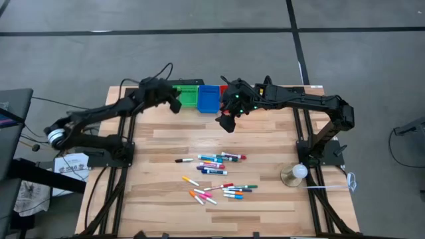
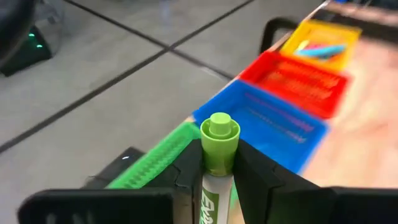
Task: Pick & Place Markers
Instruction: Put the large light green marker pen into the green bin
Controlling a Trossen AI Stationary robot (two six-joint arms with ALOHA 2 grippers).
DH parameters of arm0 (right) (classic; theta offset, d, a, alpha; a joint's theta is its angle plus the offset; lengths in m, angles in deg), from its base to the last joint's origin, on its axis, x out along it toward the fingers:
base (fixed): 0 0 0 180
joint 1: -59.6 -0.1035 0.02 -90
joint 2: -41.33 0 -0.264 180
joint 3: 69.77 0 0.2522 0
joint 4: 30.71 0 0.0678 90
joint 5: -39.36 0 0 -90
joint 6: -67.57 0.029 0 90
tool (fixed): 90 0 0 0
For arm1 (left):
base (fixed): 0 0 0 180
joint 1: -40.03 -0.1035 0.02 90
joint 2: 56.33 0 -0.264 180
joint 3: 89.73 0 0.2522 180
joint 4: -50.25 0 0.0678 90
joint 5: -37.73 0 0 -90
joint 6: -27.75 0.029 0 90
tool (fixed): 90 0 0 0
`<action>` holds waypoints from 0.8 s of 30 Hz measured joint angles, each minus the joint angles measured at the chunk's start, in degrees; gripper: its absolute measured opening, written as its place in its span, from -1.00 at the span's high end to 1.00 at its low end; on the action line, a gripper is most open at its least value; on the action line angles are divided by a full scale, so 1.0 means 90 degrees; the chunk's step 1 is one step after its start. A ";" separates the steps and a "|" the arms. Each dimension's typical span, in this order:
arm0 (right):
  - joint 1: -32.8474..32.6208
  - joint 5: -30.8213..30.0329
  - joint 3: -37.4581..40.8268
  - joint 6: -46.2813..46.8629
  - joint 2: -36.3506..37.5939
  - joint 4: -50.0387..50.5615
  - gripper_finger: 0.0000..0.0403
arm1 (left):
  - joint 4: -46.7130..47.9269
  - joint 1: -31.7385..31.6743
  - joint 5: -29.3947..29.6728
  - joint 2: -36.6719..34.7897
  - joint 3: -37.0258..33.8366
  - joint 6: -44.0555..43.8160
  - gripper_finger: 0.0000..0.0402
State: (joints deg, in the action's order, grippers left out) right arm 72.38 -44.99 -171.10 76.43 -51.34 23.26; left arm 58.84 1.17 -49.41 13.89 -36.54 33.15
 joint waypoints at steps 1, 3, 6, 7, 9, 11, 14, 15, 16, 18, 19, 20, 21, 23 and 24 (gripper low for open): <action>0.0000 0.0002 0.0000 -0.0011 0.0000 -0.0005 -0.29 | 0.0001 -0.0095 -0.0008 0.0187 0.0082 0.0217 0.67; 0.0002 0.0000 0.0000 -0.0028 0.0000 -0.0002 -0.29 | -0.0001 -0.0238 0.0001 0.0559 0.0255 0.0715 0.67; 0.0002 0.0000 0.0000 -0.0036 0.0000 -0.0005 -0.29 | -0.0013 -0.0340 -0.0011 0.0994 0.0484 0.1248 0.65; 0.0002 0.0000 0.0000 -0.0036 0.0000 -0.0005 -0.29 | -0.0028 -0.0344 -0.0012 0.1099 0.0545 0.1378 0.65; 0.0014 0.0000 0.0000 -0.0038 -0.0002 -0.0004 -0.29 | -0.0045 -0.0343 0.0017 0.1296 0.0648 0.1514 0.64; 0.0019 0.0000 0.0000 -0.0038 -0.0002 -0.0002 -0.29 | -0.0027 -0.0328 0.0180 0.1389 0.0661 0.1541 0.62; 0.0019 0.0002 0.0000 -0.0033 -0.0002 0.0013 -0.29 | -0.0026 -0.0340 0.0259 0.1432 0.0660 0.1565 0.60; 0.0019 0.0005 0.0000 0.0005 -0.0002 0.0046 -0.29 | -0.0023 -0.0357 0.0258 0.1432 0.0660 0.1565 0.59; 0.0011 0.0004 0.0000 0.0049 -0.0002 0.0118 -0.29 | -0.0030 -0.0373 0.0256 0.1432 0.0660 0.1565 0.58; -0.0027 0.0002 0.0000 0.0073 -0.0005 0.0276 -0.29 | -0.0025 -0.0377 0.0276 0.1432 0.0660 0.1565 0.55; -0.0040 0.0002 0.0000 0.0071 -0.0005 0.0322 -0.29 | -0.0022 -0.0380 0.0276 0.1432 0.0660 0.1565 0.53; -0.0043 0.0005 0.0000 0.0071 -0.0005 0.0344 -0.29 | -0.0022 -0.0378 0.0276 0.1432 0.0660 0.1565 0.51; -0.0046 0.0007 0.0000 0.0072 -0.0005 0.0338 -0.29 | -0.0021 -0.0375 0.0274 0.1432 0.0658 0.1565 0.48; -0.0046 0.0004 0.0000 0.0088 -0.0005 0.0338 -0.29 | -0.0015 -0.0367 0.0182 0.1432 0.0657 0.1565 0.42; -0.0044 -0.0032 0.0000 0.0090 -0.0005 0.0330 -0.29 | -0.0015 -0.0367 0.0152 0.1432 0.0657 0.1565 0.38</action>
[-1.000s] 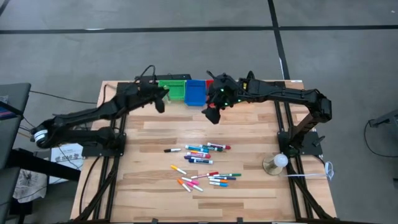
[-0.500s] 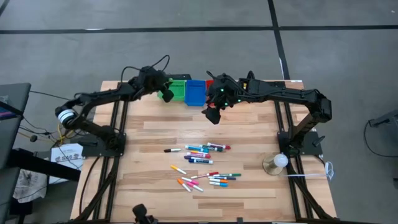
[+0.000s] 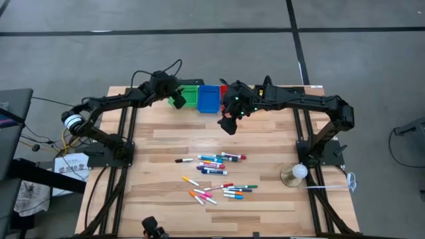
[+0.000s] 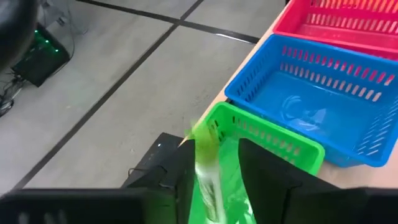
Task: Pick & Place Markers
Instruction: Put the large light green marker pen into the green bin, then put the large light blue marker pen into the green bin
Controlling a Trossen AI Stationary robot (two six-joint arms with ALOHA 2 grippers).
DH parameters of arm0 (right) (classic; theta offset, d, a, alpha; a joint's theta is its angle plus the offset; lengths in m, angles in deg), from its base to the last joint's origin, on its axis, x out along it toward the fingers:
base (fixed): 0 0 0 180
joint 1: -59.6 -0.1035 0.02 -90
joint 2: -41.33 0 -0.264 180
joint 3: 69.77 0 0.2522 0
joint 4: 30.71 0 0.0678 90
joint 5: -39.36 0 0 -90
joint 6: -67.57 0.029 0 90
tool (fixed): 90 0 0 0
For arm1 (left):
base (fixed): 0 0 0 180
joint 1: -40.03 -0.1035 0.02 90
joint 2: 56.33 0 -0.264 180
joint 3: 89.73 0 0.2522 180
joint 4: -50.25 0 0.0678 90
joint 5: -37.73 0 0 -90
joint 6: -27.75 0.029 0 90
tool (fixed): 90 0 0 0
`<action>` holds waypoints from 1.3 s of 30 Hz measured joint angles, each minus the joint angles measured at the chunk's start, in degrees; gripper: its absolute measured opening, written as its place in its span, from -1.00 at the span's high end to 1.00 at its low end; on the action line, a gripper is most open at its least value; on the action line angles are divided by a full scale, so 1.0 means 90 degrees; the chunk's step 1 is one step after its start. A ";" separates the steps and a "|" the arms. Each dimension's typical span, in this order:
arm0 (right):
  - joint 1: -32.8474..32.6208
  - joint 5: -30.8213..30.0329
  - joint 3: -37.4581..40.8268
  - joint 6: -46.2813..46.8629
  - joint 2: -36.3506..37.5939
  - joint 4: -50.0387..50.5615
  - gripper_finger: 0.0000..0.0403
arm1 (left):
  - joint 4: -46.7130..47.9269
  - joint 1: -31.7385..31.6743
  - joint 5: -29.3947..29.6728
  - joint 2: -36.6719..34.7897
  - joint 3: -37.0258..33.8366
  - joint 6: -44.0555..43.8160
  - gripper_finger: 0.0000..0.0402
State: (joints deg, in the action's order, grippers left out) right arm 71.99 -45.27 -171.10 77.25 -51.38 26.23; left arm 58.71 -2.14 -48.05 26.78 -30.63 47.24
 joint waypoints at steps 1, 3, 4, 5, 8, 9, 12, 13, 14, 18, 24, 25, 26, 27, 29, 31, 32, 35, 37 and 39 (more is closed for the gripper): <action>0.0000 -0.0072 0.0000 0.0012 -0.0002 -0.0018 -0.29 | 0.0005 0.0000 0.0000 0.0000 0.0000 0.0000 0.34; 0.0002 -0.0122 0.0000 0.0125 -0.0002 -0.0087 -0.29 | 0.0027 0.0000 0.0025 0.0000 -0.0002 -0.0035 0.26; 0.0002 -0.0119 0.0000 0.0135 -0.0002 -0.0092 -0.29 | 0.0037 0.0000 0.0051 0.0000 -0.0002 -0.0071 0.23; 0.0002 -0.0119 0.0000 0.0091 -0.0002 -0.0088 -0.29 | 0.0073 0.0004 0.0057 -0.0021 -0.0002 -0.0107 0.19; 0.0000 -0.0197 0.0000 0.0104 -0.0002 -0.0233 -0.29 | 0.0450 0.0045 0.0075 -0.0291 -0.0010 -0.0363 0.13; 0.0002 -0.0258 0.0000 0.0196 -0.0009 -0.0363 -0.29 | 0.0588 0.0065 0.0075 -0.0444 -0.0010 -0.0433 0.12; 0.0010 -0.0287 0.0002 0.0380 -0.0086 -0.0662 -0.29 | 0.0876 0.0109 0.0073 -0.1029 -0.0010 -0.0582 0.11; 0.0010 -0.0288 0.0012 0.0384 -0.0092 -0.0661 -0.29 | 0.0884 0.0109 0.0070 -0.1251 -0.0010 -0.0594 0.11; 0.0012 -0.0287 0.0012 0.0384 -0.0093 -0.0668 -0.29 | 0.0877 0.0107 0.0073 -0.1482 -0.0010 -0.0636 0.12; 0.0010 -0.0281 0.0010 0.0390 -0.0151 -0.0657 -0.29 | 0.0867 0.0104 0.0050 -0.2332 -0.0010 -0.0870 0.15; -0.0037 -0.0269 0.0010 0.0393 -0.0146 -0.0668 -0.29 | 0.0852 0.0104 -0.0347 -0.3118 -0.0010 -0.0911 0.18; -0.0041 -0.0268 0.0010 0.0393 -0.0146 -0.0681 -0.29 | 0.0857 0.0104 -0.0410 -0.3182 -0.0010 -0.0911 0.18; -0.0039 -0.0266 0.0010 0.0391 -0.0146 -0.0687 -0.29 | 0.0866 0.0106 -0.0478 -0.3227 -0.0010 -0.0911 0.18; -0.0041 -0.0266 0.0010 0.0391 -0.0146 -0.0682 -0.29 | 0.0866 0.0107 -0.0547 -0.3254 -0.0010 -0.0917 0.19; -0.0041 -0.0265 0.0010 0.0391 -0.0146 -0.0683 -0.29 | 0.0867 0.0107 -0.0727 -0.3242 -0.0010 -0.1028 0.19; -0.0041 -0.0265 0.0010 0.0391 -0.0146 -0.0685 -0.29 | 0.0869 0.0107 -0.0839 -0.3167 -0.0010 -0.1195 0.18; -0.0041 -0.0265 0.0010 0.0389 -0.0146 -0.0685 -0.29 | 0.0875 0.0107 -0.0867 -0.3123 -0.0010 -0.1300 0.18; -0.0039 -0.0266 0.0010 0.0389 -0.0146 -0.0685 -0.29 | 0.0866 0.0108 -0.1065 -0.2996 -0.0010 -0.1807 0.19; -0.0041 -0.0266 0.0010 0.0386 -0.0146 -0.0685 -0.29 | 0.0823 0.0107 -0.1294 -0.2898 -0.0010 -0.1905 0.20; -0.0041 -0.0265 0.0010 0.0386 -0.0146 -0.0685 -0.29 | 0.0883 0.0109 -0.1538 -0.2860 -0.0012 -0.1986 0.21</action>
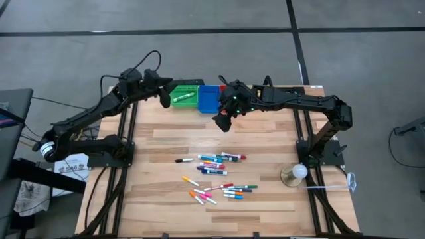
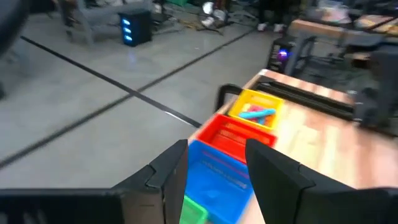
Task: Pick & Place Markers
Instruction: Put the large light blue marker pen into the green bin
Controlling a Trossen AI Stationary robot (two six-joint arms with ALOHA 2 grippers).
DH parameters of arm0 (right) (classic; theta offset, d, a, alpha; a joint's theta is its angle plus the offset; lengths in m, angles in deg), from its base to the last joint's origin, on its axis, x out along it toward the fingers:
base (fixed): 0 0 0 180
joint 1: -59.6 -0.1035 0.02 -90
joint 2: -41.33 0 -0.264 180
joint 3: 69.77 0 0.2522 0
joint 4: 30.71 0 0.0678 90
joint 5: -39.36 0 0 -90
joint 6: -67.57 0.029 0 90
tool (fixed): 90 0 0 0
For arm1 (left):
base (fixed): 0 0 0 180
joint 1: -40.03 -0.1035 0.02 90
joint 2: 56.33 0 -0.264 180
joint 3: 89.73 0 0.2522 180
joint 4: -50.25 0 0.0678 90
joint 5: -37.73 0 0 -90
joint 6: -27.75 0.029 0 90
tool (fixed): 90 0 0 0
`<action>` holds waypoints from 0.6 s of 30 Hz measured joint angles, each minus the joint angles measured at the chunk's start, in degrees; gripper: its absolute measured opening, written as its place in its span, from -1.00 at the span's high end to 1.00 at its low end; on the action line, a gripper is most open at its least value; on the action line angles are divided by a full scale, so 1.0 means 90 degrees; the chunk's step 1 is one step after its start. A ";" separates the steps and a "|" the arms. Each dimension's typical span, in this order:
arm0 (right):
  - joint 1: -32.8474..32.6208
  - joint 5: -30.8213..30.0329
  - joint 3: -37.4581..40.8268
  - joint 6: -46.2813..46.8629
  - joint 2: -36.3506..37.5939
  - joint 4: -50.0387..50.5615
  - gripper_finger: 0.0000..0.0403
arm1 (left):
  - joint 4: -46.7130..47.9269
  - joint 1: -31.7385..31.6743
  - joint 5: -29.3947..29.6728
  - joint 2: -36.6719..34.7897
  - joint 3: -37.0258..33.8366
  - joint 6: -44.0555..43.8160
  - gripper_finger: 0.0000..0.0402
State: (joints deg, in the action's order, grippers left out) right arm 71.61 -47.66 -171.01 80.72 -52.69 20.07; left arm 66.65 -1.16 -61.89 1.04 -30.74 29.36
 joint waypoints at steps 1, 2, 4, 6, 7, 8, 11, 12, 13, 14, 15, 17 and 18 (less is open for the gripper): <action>0.0000 0.0000 0.0000 0.0000 0.0000 0.0000 -0.29 | 0.0011 0.0001 -0.0116 0.0004 0.0001 -0.0148 0.21; 0.0000 0.0000 0.0000 0.0000 0.0000 0.0002 -0.29 | 0.0038 0.0002 -0.0239 0.0004 0.0002 -0.0379 0.21; 0.0000 0.0000 -0.0002 0.0000 0.0000 0.0000 -0.29 | 0.0068 0.0023 -0.0453 0.0002 0.0001 -0.0859 0.21; 0.0000 -0.0002 -0.0002 0.0000 0.0000 -0.0002 -0.29 | 0.0178 0.0126 -0.0537 0.0000 0.0002 -0.1235 0.21; 0.0000 -0.0002 -0.0002 0.0000 0.0000 -0.0015 -0.29 | 0.0270 0.0214 -0.0538 0.0000 0.0002 -0.1387 0.21; 0.0000 -0.0001 -0.0002 -0.0001 0.0000 -0.0034 -0.29 | 0.0359 0.0338 -0.0550 0.0001 0.0001 -0.1516 0.21; 0.0002 0.0002 -0.0002 -0.0415 -0.0005 -0.0409 -0.29 | 0.0523 0.0888 -0.0552 0.0002 0.0000 -0.1930 0.21; 0.0002 0.0005 -0.0005 -0.0561 -0.0005 -0.0604 -0.29 | 0.0559 0.1138 -0.0518 0.0002 0.0002 -0.2080 0.21; 0.0002 0.0000 -0.0012 -0.0727 -0.0005 -0.0756 -0.29 | 0.0563 0.1403 -0.0435 0.0002 0.0002 -0.2214 0.21; 0.0007 0.0000 -0.0012 -0.0975 -0.0005 -0.0894 -0.29 | 0.0560 0.1699 -0.0312 0.0002 0.0001 -0.2316 0.21; 0.0017 0.0000 -0.0012 -0.1252 -0.0007 -0.0989 -0.29 | 0.0558 0.2006 -0.0103 0.0002 0.0002 -0.2410 0.21; 0.0052 0.0001 -0.0012 -0.1407 -0.0007 -0.1022 -0.29 | 0.0537 0.2648 0.0531 0.0058 0.0002 -0.2539 0.21; 0.0056 0.0002 -0.0017 -0.1211 -0.0007 -0.0878 -0.29 | 0.0536 0.2972 0.0883 0.0100 0.0002 -0.2563 0.21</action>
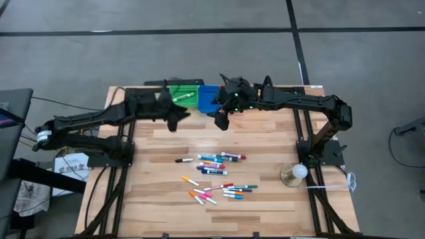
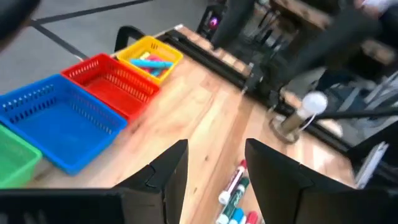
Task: Pick & Place Markers
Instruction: Put the large light blue marker pen into the green bin
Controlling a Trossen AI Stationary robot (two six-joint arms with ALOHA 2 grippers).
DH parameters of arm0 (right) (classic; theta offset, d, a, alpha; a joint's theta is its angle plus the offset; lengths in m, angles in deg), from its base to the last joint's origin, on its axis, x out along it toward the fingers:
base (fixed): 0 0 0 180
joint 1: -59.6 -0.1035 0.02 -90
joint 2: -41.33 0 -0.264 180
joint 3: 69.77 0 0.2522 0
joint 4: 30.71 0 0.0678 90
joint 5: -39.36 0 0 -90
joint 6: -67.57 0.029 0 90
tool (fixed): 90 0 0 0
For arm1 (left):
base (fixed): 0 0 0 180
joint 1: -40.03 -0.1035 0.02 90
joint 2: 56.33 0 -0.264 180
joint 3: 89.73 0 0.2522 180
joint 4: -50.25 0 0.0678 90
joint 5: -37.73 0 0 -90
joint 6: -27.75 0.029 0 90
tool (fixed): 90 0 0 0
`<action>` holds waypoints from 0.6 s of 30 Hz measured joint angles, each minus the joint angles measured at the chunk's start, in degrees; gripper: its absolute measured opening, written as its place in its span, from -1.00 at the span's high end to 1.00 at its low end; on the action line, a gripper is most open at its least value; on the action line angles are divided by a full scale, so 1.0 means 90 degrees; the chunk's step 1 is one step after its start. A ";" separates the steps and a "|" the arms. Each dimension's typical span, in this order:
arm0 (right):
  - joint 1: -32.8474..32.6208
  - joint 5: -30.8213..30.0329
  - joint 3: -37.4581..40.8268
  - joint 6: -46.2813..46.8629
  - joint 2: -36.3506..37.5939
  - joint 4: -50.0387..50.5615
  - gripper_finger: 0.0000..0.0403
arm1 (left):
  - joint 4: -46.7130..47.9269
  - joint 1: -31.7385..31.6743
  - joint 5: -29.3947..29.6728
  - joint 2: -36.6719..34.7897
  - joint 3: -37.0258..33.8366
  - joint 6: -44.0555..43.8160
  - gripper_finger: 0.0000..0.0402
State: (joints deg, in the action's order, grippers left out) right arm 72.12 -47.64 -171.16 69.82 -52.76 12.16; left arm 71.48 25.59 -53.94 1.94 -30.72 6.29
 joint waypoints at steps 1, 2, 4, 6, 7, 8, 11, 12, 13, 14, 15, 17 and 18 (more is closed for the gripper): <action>0.0001 0.0000 0.0000 0.0129 0.0000 0.0211 -0.29 | 0.0014 0.0289 0.0339 0.0052 -0.0002 -0.0021 0.21; 0.0026 0.0000 0.0011 0.0146 -0.0002 0.0451 -0.29 | -0.0006 0.0555 0.0624 0.0104 -0.0002 -0.0052 0.21; 0.0036 0.0018 0.0156 -0.0017 -0.0002 0.0754 -0.29 | -0.0028 0.1023 0.1017 0.0226 -0.0001 -0.0196 0.21; -0.0018 0.0065 0.0392 -0.0168 -0.0005 0.1097 -0.29 | -0.0020 0.1392 0.1195 0.0351 -0.0002 -0.0282 0.21; -0.0069 0.0110 0.0533 -0.0184 -0.0007 0.1189 -0.29 | -0.0032 0.1548 0.1223 0.0421 -0.0002 -0.0294 0.21; -0.0129 0.0174 0.0684 -0.0185 -0.0007 0.1229 -0.29 | -0.0017 0.1679 0.1235 0.0486 -0.0002 -0.0293 0.21; -0.0372 0.0241 0.1204 -0.0190 -0.0009 0.1217 -0.29 | -0.0017 0.1938 0.1239 0.0778 -0.0002 -0.0114 0.21; -0.0458 0.0187 0.1358 -0.0171 -0.0016 0.1202 -0.29 | -0.0016 0.1986 0.1242 0.0905 -0.0002 0.0042 0.21; -0.0541 0.0122 0.1485 -0.0091 -0.0017 0.1154 -0.29 | -0.0015 0.2023 0.1245 0.1051 -0.0002 0.0195 0.21; -0.0619 0.0078 0.1579 0.0007 -0.0017 0.1140 -0.29 | -0.0019 0.2044 0.1243 0.1214 -0.0002 0.0305 0.21; -0.0699 0.0015 0.1650 0.0112 -0.0017 0.1145 -0.29 | 0.0001 0.2055 0.1216 0.1381 -0.0002 0.0362 0.21; -0.0849 -0.0047 0.1754 0.0278 -0.0017 0.1146 -0.29 | -0.0010 0.2016 0.0932 0.1736 -0.0002 0.0380 0.21; -0.0925 -0.0092 0.1792 0.0361 -0.0017 0.1140 -0.29 | -0.0010 0.1980 0.0707 0.1926 -0.0002 0.0374 0.21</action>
State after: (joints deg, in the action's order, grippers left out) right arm 63.79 -48.47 -155.03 73.07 -52.91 22.43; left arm 71.38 43.41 -47.58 19.27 -30.74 9.66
